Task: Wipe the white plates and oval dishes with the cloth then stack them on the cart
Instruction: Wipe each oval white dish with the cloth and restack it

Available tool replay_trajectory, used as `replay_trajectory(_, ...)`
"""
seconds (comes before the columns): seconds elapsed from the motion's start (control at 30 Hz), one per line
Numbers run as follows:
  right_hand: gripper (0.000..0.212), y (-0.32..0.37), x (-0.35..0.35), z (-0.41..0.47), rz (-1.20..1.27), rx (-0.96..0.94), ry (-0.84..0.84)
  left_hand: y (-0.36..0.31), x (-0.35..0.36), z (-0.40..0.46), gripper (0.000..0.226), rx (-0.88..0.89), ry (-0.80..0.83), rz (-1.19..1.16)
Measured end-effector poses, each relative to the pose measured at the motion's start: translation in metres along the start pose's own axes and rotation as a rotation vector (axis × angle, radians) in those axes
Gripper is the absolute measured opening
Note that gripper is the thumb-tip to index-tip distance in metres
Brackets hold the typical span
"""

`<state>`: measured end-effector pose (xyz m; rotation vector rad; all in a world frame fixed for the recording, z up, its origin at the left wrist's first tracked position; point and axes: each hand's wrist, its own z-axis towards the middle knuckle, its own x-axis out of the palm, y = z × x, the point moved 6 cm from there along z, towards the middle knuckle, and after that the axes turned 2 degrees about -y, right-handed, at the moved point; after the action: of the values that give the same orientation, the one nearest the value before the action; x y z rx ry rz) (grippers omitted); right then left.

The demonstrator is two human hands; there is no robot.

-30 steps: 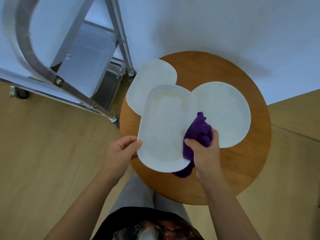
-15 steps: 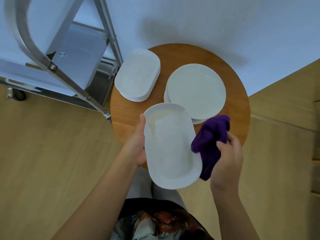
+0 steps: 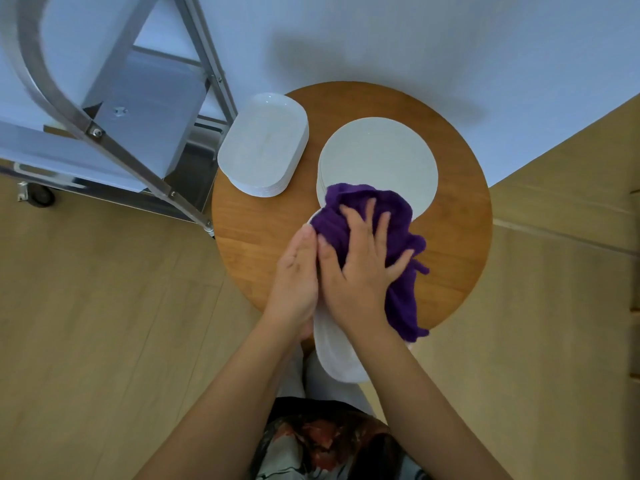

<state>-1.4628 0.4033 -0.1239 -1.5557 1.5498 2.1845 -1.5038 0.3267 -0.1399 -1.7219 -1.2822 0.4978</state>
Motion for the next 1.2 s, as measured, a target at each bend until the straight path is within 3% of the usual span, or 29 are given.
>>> replay_trajectory(0.23, 0.043, 0.013, 0.006, -0.013, 0.301, -0.085, 0.186, -0.005, -0.01, 0.005, 0.042, -0.023, -0.083, -0.123)
replay_trajectory(0.37, 0.038, 0.013, 0.007, -0.031, 0.243, -0.132, 0.25, -0.006, -0.018, 0.008, 0.048, -0.075, -0.164, -0.272)
replay_trajectory(0.53, 0.044, 0.004, 0.003, -0.05, 0.195, -0.238, 0.33, -0.007, -0.033, 0.018, 0.037, -0.131, -0.274, -0.358)
replay_trajectory(0.7, 0.041, -0.02, -0.016, -0.059, 0.008, -0.512, 0.359, -0.015, -0.034, 0.026, 0.046, -0.173, -0.217, -0.268)
replay_trajectory(0.77, 0.042, -0.033, -0.025, -0.055, 0.026, -0.522, 0.367, -0.019, -0.033, 0.029, 0.045, -0.176, -0.197, -0.242)
replay_trajectory(0.9, 0.03, -0.051, -0.039, -0.028, 0.406, 0.006, 0.343, -0.022, -0.025, 0.03, 0.03, -0.165, -0.22, -0.278)
replay_trajectory(1.0, 0.022, -0.053, -0.046, -0.019, 0.665, 0.303, 0.126, -0.023, -0.02, 0.028, 0.031, -0.117, -0.253, -0.317)
replay_trajectory(1.07, 0.054, -0.061, -0.037, -0.02, 0.946, 0.532, 0.081, -0.025, -0.016, 0.029, 0.032, -0.088, -0.246, -0.329)
replay_trajectory(1.13, 0.079, -0.067, -0.027, -0.024, 1.178, 0.717, 0.157, -0.026, -0.016, 0.031, 0.03, -0.079, -0.226, -0.311)
replay_trajectory(1.2, 0.069, -0.066, -0.022, -0.022, 1.268, 0.792, 0.329, -0.025, -0.017, 0.032, 0.027, -0.08, -0.201, -0.263)
